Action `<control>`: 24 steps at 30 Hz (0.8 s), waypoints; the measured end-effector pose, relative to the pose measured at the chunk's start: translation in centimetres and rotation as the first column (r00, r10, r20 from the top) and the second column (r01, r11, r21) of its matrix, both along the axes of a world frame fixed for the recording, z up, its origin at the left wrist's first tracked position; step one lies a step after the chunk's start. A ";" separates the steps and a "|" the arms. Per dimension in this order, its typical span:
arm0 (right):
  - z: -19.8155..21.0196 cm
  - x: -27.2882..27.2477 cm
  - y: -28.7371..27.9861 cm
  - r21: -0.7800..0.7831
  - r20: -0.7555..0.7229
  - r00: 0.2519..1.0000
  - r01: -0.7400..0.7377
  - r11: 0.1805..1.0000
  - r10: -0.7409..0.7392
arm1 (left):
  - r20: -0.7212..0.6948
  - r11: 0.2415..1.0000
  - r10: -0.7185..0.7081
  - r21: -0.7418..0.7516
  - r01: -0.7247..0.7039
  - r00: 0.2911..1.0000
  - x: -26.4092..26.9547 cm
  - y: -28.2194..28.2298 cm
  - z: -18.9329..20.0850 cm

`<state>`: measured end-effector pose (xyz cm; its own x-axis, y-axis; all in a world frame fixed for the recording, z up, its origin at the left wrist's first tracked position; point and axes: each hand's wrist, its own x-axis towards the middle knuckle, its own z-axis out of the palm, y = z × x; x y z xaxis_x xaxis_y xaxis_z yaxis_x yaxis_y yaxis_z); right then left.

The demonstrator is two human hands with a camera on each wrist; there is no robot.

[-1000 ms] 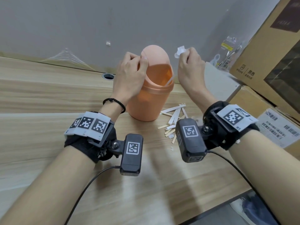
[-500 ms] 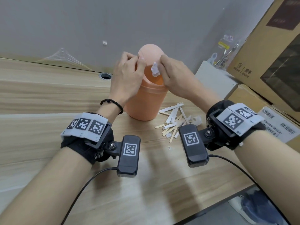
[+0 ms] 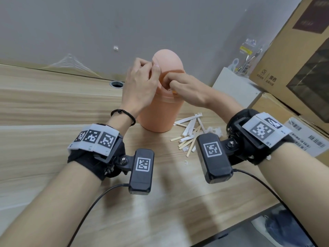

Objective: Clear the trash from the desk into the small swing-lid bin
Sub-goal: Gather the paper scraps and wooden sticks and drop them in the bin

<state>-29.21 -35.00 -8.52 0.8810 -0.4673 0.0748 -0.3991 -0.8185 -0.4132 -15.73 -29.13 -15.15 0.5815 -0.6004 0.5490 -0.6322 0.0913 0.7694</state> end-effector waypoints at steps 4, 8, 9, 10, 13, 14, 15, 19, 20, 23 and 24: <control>-0.6 -0.5 -0.6 -0.009 0.157 0.987 0.029 1.000 -0.027 | -0.017 1.000 0.000 -0.001 0.000 1.000 0.0 -0.1 -0.1; -1.6 -1.2 -1.2 -0.024 0.299 0.954 0.032 0.999 -0.023 | 0.005 1.000 0.001 0.021 -0.001 1.000 0.0 -0.2 -0.2; -1.8 -1.3 -1.4 -0.043 0.326 0.945 0.050 0.998 -0.033 | 0.008 1.000 -0.002 0.025 0.002 1.000 -0.1 -0.2 -0.2; -1.9 -1.3 -1.5 -0.065 0.341 0.939 0.075 0.995 -0.049 | 0.009 1.000 -0.005 0.025 0.005 1.000 -0.1 -0.2 -0.2; -1.9 -0.8 -1.2 -0.157 0.375 0.926 0.116 0.981 -0.049 | 0.017 1.000 -0.010 0.028 0.009 1.000 -0.3 -0.1 -0.1; -1.9 -0.5 -1.0 -0.181 0.395 0.918 0.115 0.977 -0.035 | 0.021 1.000 -0.011 0.028 0.010 1.000 -0.5 -0.1 -0.1; -1.8 -0.3 -0.8 -0.193 0.421 0.907 0.114 0.975 -0.023 | 0.024 1.000 -0.013 0.028 0.012 1.000 -0.5 0.0 -0.1; -2.1 0.3 0.0 -0.152 0.488 0.873 0.090 0.984 -0.005 | 0.023 0.999 -0.019 0.028 0.019 1.000 -0.5 0.0 -0.1; -2.5 0.2 0.1 -0.143 0.494 0.869 0.087 0.986 -0.006 | 0.023 0.999 -0.019 0.029 0.018 1.000 -0.5 0.0 -0.1; -3.9 -0.4 -0.3 -0.104 0.488 0.873 0.085 0.991 -0.023 | 0.033 0.999 -0.023 0.031 0.022 0.999 -0.5 -0.1 -0.1; -4.2 -0.6 -0.6 -0.084 0.489 0.871 0.089 0.992 -0.036 | 0.036 0.999 -0.025 0.033 0.024 0.999 -0.5 -0.1 -0.1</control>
